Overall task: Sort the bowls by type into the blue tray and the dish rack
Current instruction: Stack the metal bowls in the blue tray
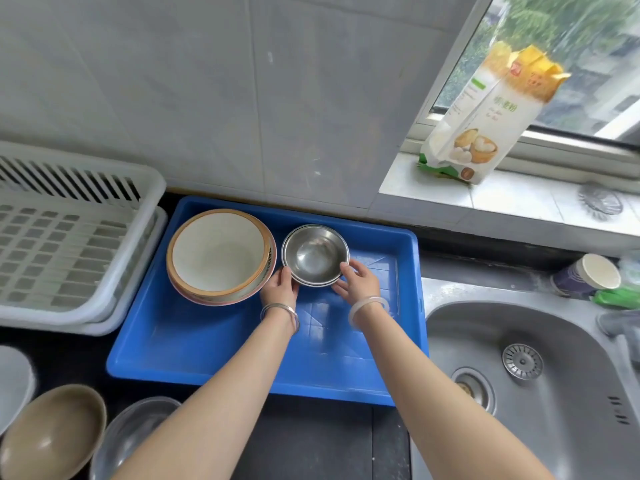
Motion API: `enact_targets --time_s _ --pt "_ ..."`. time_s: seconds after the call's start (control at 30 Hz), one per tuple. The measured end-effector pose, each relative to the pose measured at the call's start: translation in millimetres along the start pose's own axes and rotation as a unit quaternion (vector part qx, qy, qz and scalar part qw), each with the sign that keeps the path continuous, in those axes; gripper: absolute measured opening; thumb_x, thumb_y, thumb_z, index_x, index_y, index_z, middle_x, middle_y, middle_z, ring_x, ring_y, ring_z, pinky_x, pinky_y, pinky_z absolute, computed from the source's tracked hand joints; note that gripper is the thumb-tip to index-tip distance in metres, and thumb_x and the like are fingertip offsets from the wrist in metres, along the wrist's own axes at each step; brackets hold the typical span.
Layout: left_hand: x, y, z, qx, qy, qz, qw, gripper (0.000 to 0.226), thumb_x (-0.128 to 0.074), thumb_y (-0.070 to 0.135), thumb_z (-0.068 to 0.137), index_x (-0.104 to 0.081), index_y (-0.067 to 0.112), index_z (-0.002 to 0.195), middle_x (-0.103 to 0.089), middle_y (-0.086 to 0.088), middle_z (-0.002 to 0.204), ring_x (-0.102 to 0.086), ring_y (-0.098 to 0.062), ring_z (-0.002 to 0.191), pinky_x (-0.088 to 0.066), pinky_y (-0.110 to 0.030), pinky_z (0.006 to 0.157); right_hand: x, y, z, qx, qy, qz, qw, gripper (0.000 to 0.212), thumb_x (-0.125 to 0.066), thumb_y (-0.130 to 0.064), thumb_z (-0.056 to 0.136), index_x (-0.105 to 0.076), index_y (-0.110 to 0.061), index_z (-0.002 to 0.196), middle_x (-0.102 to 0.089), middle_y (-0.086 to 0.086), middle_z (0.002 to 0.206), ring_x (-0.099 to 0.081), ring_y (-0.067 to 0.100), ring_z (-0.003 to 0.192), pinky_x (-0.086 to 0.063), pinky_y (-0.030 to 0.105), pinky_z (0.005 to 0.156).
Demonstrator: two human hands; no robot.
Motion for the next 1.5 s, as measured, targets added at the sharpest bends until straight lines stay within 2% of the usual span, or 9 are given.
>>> enact_targets --time_s 0.33,0.4,0.53,0.67,0.77,0.93,1.2,1.37,1.5 --pt "1.2 -0.5 -5.3 0.026 -0.021 0.047 0.998 0.026 -0.043 0.013 0.096 -0.057 0.000 0.114 -0.056 -0.010 0.108 -0.053 -0.021 0.101 -0.043 -0.029 0.092 3.3 -4.8 -12.0 -0.003 -0.034 -0.104 0.994 0.035 -0.050 -0.025 0.095 -0.050 -0.015 0.129 -0.058 0.011 0.125 -0.061 0.028 0.102 -0.051 0.037 0.091" --pt "6.6 0.6 -11.6 0.029 -0.033 0.094 0.995 0.021 -0.044 0.015 0.096 -0.058 0.005 0.107 -0.054 -0.008 0.106 -0.052 -0.021 0.098 -0.042 -0.027 0.091 6.2 -9.1 -22.9 0.006 -0.040 -0.137 0.990 0.027 -0.049 -0.027 0.095 -0.055 -0.016 0.119 -0.057 0.011 0.126 -0.057 0.024 0.093 -0.049 0.033 0.082" --pt "31.0 12.4 -34.8 -0.016 -0.050 0.212 0.976 0.036 -0.047 0.018 0.094 -0.052 0.005 0.127 -0.056 -0.002 0.107 -0.055 -0.019 0.098 -0.044 -0.028 0.092 14.6 -16.5 -57.2 0.065 -0.032 -0.209 0.975 0.025 -0.044 -0.027 0.096 -0.056 -0.016 0.115 -0.059 0.008 0.119 -0.058 0.021 0.093 -0.047 0.034 0.082" --pt "67.7 33.3 -77.9 -0.108 -0.028 0.371 0.922 0.026 -0.052 0.022 0.091 -0.064 0.011 0.111 -0.066 -0.009 0.107 -0.061 -0.024 0.102 -0.048 -0.040 0.096 8.5 -13.9 -109.3 0.124 -0.085 -0.244 0.958 0.016 -0.044 -0.026 0.096 -0.058 -0.020 0.101 -0.064 0.003 0.102 -0.061 0.016 0.084 -0.048 0.031 0.077" --pt "108.0 37.5 -117.8 -0.131 0.003 0.391 0.911 0.021 -0.055 0.021 0.089 -0.066 0.013 0.105 -0.068 -0.007 0.102 -0.062 -0.020 0.096 -0.049 -0.034 0.090 -3.6 6.0 -149.9 0.139 -0.140 -0.263 0.944 0.016 -0.046 -0.026 0.095 -0.060 -0.025 0.088 -0.066 -0.003 0.087 -0.062 0.011 0.075 -0.046 0.022 0.066" --pt "201.4 38.0 -185.4 -0.154 0.103 0.338 0.923 0.019 -0.056 0.008 0.089 -0.065 0.010 0.106 -0.065 -0.001 0.099 -0.058 -0.010 0.090 -0.042 -0.021 0.083 -30.3 79.1 -204.9 0.121 -0.232 -0.368 0.892 0.013 -0.050 -0.030 0.092 -0.062 -0.029 0.087 -0.068 -0.008 0.082 -0.062 0.007 0.071 -0.047 0.023 0.071" --pt "318.1 21.4 -240.7 -0.165 0.301 0.344 0.874 0.022 -0.061 0.001 0.080 -0.066 0.016 0.095 -0.067 -0.005 0.098 -0.060 -0.026 0.096 -0.047 -0.036 0.088 -62.2 161.9 -222.9 0.056 -0.252 -0.548 0.795 0.051 -0.050 -0.040 0.091 -0.037 -0.023 0.138 -0.062 0.006 0.121 -0.063 0.025 0.103 -0.049 0.040 0.093" --pt "350.1 12.7 -258.4 -0.194 0.363 0.354 0.840 0.033 -0.062 -0.014 0.071 -0.066 0.006 0.097 -0.062 -0.015 0.105 -0.058 -0.033 0.096 -0.046 -0.043 0.089 -78.6 181.1 -216.1 0.018 -0.231 -0.534 0.813 0.048 -0.052 -0.033 0.091 -0.038 -0.023 0.135 -0.068 0.004 0.095 -0.067 0.019 0.077 -0.058 0.033 0.070" --pt "367.1 1.1 -258.1 -0.159 0.385 0.291 0.861 0.039 -0.051 -0.018 0.074 -0.064 0.007 0.101 -0.057 -0.016 0.109 -0.061 -0.031 0.094 -0.049 -0.040 0.086 -89.4 185.4 -215.9 -0.003 -0.225 -0.491 0.841 0.025 -0.047 -0.017 0.092 -0.055 -0.014 0.116 -0.068 0.004 0.079 -0.070 0.016 0.064 -0.060 0.030 0.066"
Point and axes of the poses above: each hand's wrist, its own z-axis towards the middle knuckle, its own x-axis out of the back of the hand, y = z × x, the point moved 6 cm from there along z, towards the middle knuckle
